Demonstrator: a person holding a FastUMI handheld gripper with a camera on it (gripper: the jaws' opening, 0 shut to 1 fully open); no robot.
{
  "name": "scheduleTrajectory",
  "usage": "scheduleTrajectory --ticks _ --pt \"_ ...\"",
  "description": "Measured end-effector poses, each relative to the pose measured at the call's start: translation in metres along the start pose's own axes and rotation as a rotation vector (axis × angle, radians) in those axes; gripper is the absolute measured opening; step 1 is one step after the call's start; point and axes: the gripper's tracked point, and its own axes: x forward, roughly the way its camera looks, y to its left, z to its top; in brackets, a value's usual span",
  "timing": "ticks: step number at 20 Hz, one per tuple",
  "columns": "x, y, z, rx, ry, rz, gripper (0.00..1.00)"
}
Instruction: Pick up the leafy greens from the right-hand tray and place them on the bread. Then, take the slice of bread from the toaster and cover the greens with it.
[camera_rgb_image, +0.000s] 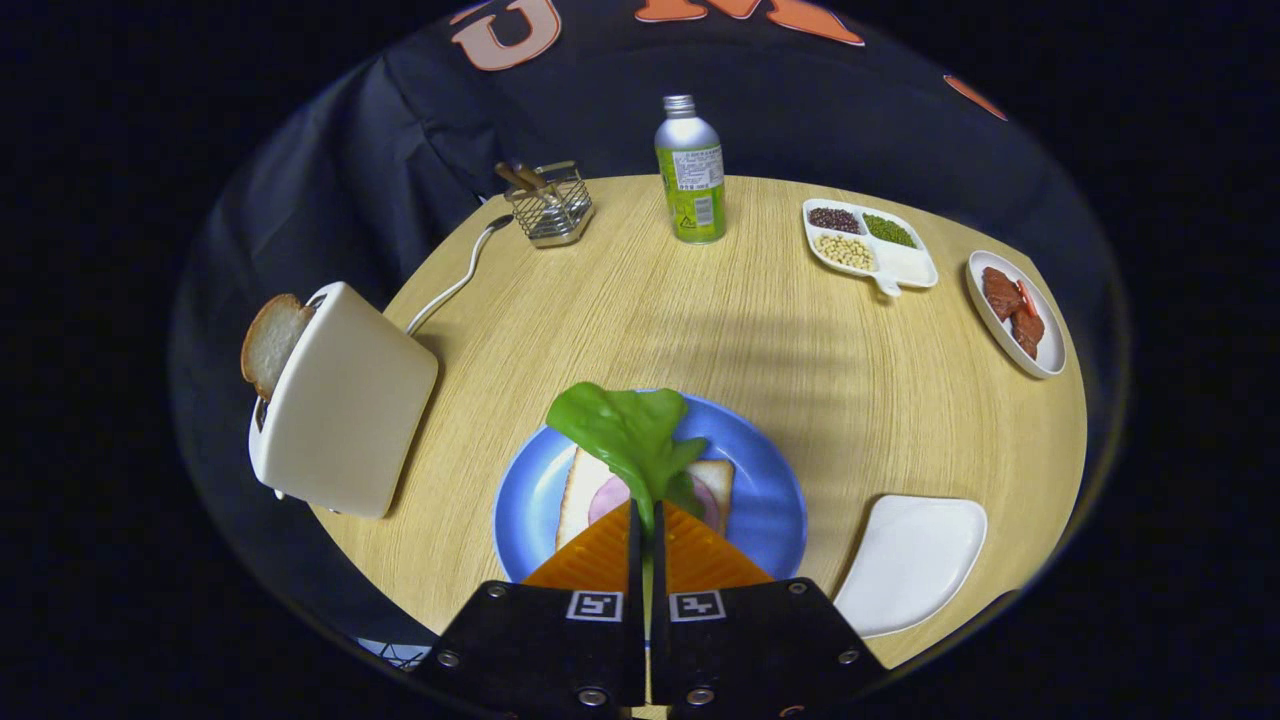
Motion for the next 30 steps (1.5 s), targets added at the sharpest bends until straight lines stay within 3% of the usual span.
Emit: scheduleTrajectory --ticks 6,11,16,20,25,30 --pt "0.011 0.014 -0.007 0.024 0.052 -0.001 0.06" --pt "0.013 0.013 -0.014 0.006 0.082 -0.059 0.35" --pt "-0.012 0.027 0.015 0.013 0.003 -0.055 0.48" --pt "-0.037 0.061 0.034 -0.004 -0.048 -0.008 0.53" --pt "-0.062 0.104 0.040 -0.002 -0.038 0.070 0.70" --pt "-0.091 0.143 0.071 -0.028 -0.087 0.105 0.80"
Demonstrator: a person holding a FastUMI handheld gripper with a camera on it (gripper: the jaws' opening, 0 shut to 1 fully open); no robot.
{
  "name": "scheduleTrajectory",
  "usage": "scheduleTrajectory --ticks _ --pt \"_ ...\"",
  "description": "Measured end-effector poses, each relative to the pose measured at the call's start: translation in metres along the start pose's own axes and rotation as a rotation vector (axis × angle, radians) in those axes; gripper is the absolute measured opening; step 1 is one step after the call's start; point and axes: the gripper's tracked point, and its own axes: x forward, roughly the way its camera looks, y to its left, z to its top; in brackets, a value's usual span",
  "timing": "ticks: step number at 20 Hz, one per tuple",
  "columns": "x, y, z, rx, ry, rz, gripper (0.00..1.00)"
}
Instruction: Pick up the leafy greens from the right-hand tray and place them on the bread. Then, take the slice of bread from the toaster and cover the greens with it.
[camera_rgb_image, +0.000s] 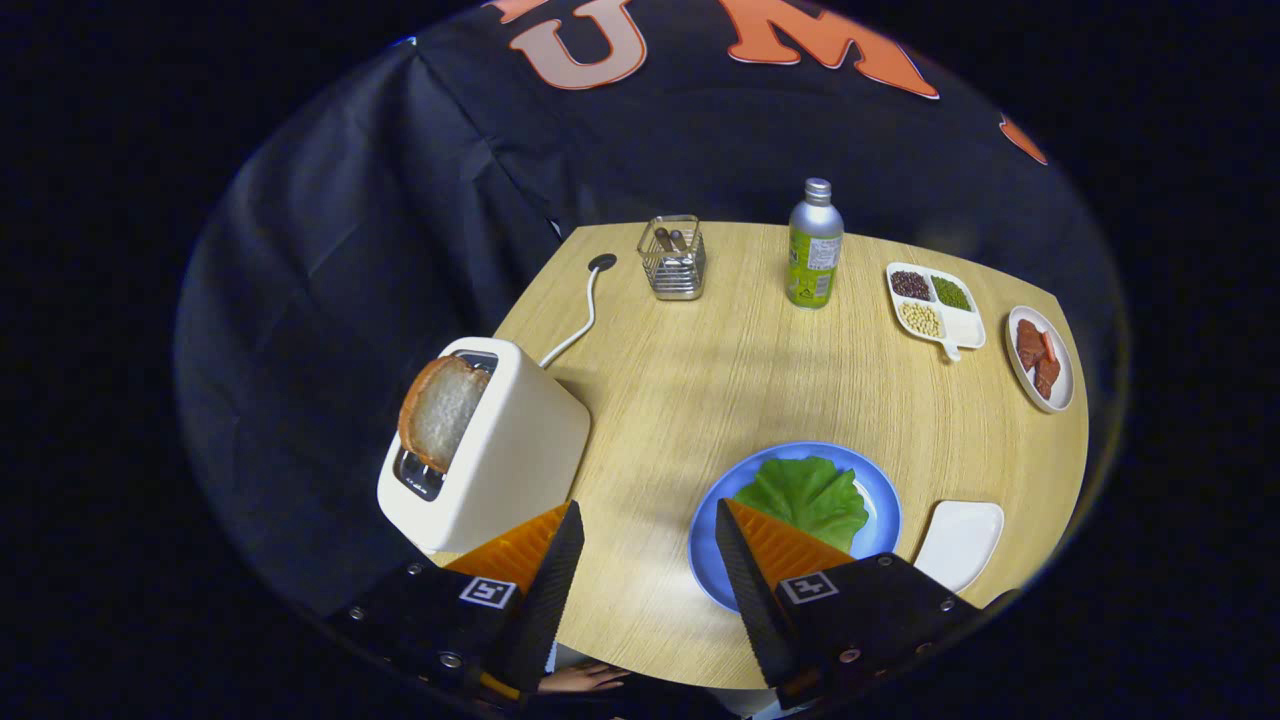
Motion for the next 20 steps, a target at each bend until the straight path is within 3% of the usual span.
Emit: scheduleTrajectory --ticks 5,12,20 --pt "-0.005 0.045 0.020 -0.051 -0.031 0.015 0.93" --pt "0.005 0.108 0.033 -0.049 0.003 0.061 0.91" --pt "0.034 0.147 0.042 -0.057 0.063 0.054 0.88"
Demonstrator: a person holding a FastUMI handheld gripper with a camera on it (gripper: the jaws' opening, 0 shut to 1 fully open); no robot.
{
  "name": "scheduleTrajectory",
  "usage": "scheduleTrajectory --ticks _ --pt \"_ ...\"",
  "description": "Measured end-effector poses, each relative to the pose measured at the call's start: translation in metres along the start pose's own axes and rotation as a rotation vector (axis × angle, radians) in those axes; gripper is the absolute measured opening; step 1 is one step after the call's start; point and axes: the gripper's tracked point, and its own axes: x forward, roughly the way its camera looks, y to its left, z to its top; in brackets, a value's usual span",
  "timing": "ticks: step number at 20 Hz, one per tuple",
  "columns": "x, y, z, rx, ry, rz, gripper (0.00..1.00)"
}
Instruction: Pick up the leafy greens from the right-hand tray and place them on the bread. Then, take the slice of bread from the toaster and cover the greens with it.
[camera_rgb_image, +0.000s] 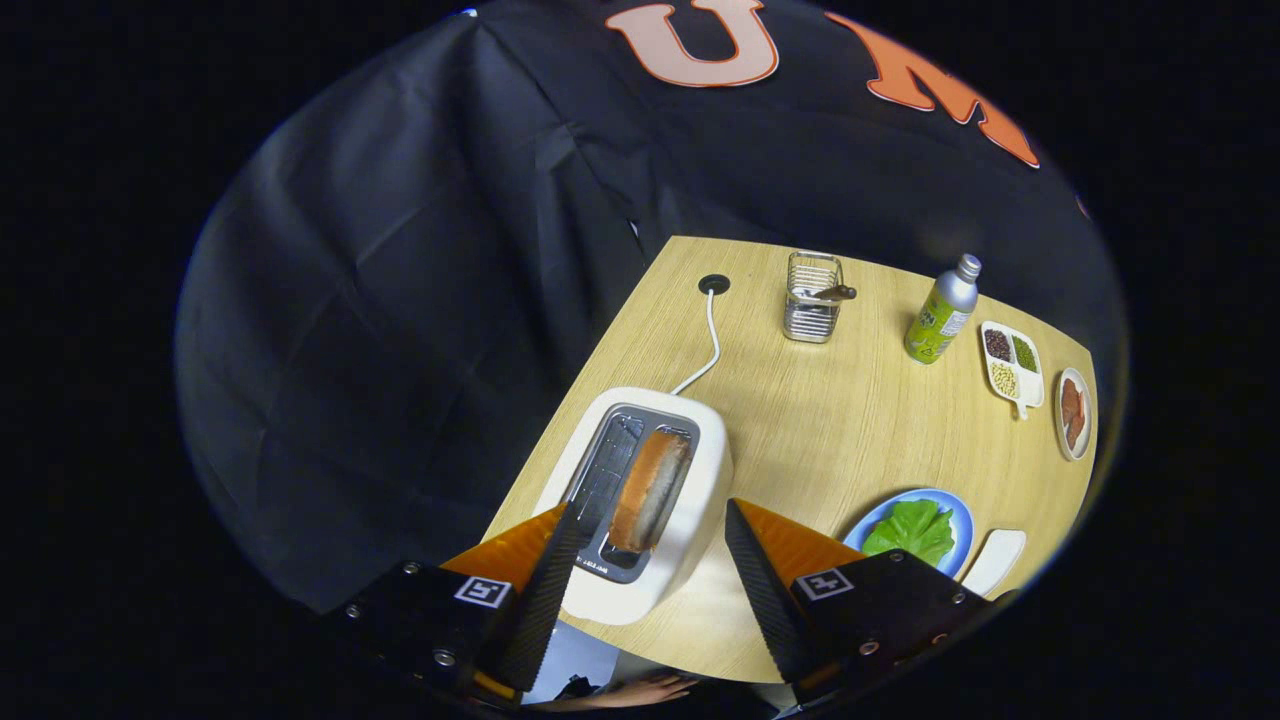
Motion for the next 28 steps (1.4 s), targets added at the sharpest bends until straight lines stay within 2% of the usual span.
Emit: scheduleTrajectory --ticks 6,17,20,22,25,28 --pt "0.030 0.002 0.002 0.029 0.029 -0.046 0.75" --pt "0.058 -0.007 0.008 0.142 0.083 -0.142 0.26" --pt "0.063 -0.007 0.004 0.151 0.106 -0.150 0.25" --pt "0.061 -0.005 0.006 0.138 0.095 -0.148 0.18" --pt "0.052 -0.001 0.008 0.132 0.081 -0.112 0.12" --pt "0.035 -0.001 0.017 0.148 0.044 -0.085 0.12"
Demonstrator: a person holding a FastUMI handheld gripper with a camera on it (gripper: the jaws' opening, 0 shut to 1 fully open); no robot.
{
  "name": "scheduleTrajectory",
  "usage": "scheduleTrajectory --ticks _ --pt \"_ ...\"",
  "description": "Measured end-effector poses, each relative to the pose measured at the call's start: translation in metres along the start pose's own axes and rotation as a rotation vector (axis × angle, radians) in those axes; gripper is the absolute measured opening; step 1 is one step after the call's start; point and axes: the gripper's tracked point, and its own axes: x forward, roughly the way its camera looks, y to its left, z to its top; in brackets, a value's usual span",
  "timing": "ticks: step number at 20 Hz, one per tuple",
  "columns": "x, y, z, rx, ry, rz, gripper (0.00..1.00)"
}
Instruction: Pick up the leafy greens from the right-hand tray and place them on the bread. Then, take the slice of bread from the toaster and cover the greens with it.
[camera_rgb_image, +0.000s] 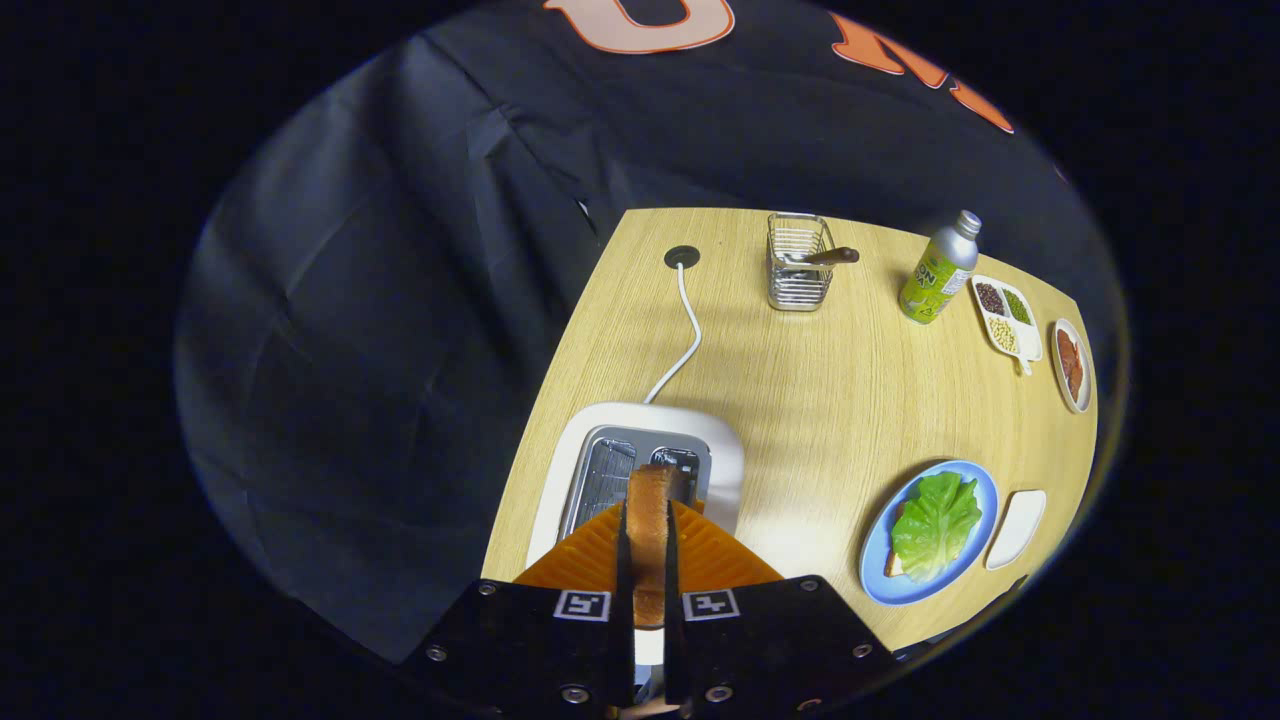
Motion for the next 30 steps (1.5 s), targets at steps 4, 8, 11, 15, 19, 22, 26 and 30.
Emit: scheduleTrajectory --ticks 4,8,11,15,19,22,26,30 --pt "-0.029 -0.001 0.008 0.021 -0.044 0.044 0.12" --pt "-0.061 -0.005 0.029 0.055 -0.115 0.084 0.12" --pt "-0.090 -0.010 0.037 0.071 -0.163 0.119 0.12" --pt "-0.137 -0.014 0.050 0.086 -0.251 0.189 0.11" --pt "-0.173 -0.025 0.048 0.052 -0.320 0.220 0.12" --pt "-0.189 -0.038 0.035 0.038 -0.355 0.247 0.12" --pt "-0.204 -0.065 0.023 0.056 -0.394 0.309 0.12" --pt "-0.202 -0.103 0.012 0.113 -0.399 0.367 0.12"
